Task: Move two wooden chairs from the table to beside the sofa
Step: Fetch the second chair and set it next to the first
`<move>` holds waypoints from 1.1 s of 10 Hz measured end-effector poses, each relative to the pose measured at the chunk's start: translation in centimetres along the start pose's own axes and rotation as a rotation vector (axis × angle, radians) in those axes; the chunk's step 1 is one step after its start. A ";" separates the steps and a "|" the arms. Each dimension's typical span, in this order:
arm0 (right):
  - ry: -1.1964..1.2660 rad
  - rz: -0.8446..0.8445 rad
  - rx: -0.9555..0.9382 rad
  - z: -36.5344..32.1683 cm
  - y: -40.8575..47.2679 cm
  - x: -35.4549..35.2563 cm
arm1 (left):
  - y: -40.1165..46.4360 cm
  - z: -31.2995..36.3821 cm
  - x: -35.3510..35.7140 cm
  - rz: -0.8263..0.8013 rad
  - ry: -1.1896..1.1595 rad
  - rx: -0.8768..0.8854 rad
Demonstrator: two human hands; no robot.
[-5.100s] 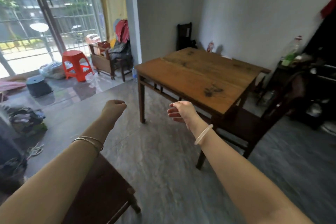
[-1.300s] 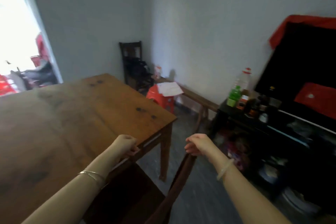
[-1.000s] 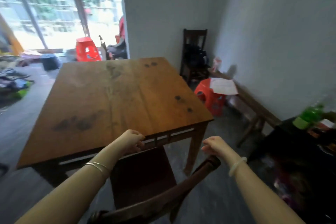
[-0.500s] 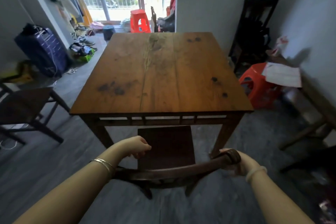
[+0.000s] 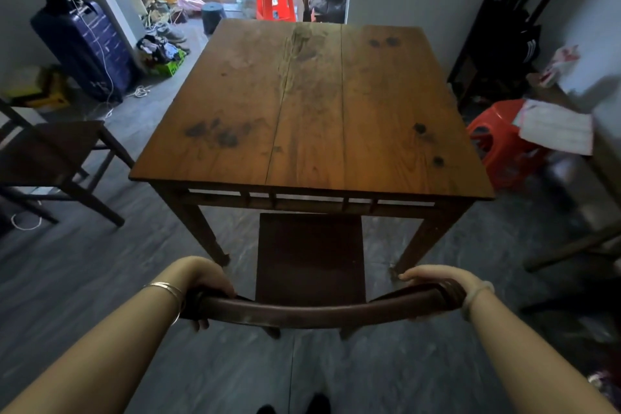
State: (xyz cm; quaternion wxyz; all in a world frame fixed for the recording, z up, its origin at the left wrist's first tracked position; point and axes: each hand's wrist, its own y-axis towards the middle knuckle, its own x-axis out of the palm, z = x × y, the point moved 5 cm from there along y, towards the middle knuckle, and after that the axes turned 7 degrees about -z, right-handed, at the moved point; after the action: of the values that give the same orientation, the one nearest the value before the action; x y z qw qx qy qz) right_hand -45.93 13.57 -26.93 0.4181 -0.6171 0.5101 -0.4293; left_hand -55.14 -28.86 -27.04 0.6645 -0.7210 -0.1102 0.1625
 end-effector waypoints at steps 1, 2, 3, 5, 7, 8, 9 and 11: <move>0.005 -0.014 -0.009 -0.1 0.4 0.2 | 0.4 -0.1 0.5 -0.055 -0.006 0.002; -0.147 0.079 -0.059 -0.5 1.1 0.2 | 0.9 0.2 0.4 -0.052 0.065 0.040; -0.182 0.068 -0.037 -1.0 0.7 0.4 | 0.8 0.5 0.0 -0.042 0.147 0.036; -0.264 0.038 0.002 -0.4 0.8 0.4 | 0.9 -0.6 -0.5 -0.007 0.209 0.069; -0.201 0.033 -0.010 1.2 1.4 2.5 | 0.7 -3.4 -1.0 0.044 0.230 0.094; -0.255 0.025 0.087 1.6 1.5 4.9 | 0.5 -6.5 -1.3 0.035 0.185 0.092; -0.250 0.012 0.104 2.0 1.5 7.1 | 0.1 -8.8 -1.1 0.059 0.171 0.097; -0.297 -0.007 0.157 4.5 1.3 14.3 | 0.7 -16.0 -1.3 0.137 0.085 0.155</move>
State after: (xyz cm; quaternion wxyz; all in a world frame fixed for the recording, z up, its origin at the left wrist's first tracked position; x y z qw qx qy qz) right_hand -40.38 -0.39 -27.91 0.5343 -0.6410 0.4055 -0.3732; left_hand -50.31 -44.13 -26.55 0.7097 -0.6794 -0.0196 0.1851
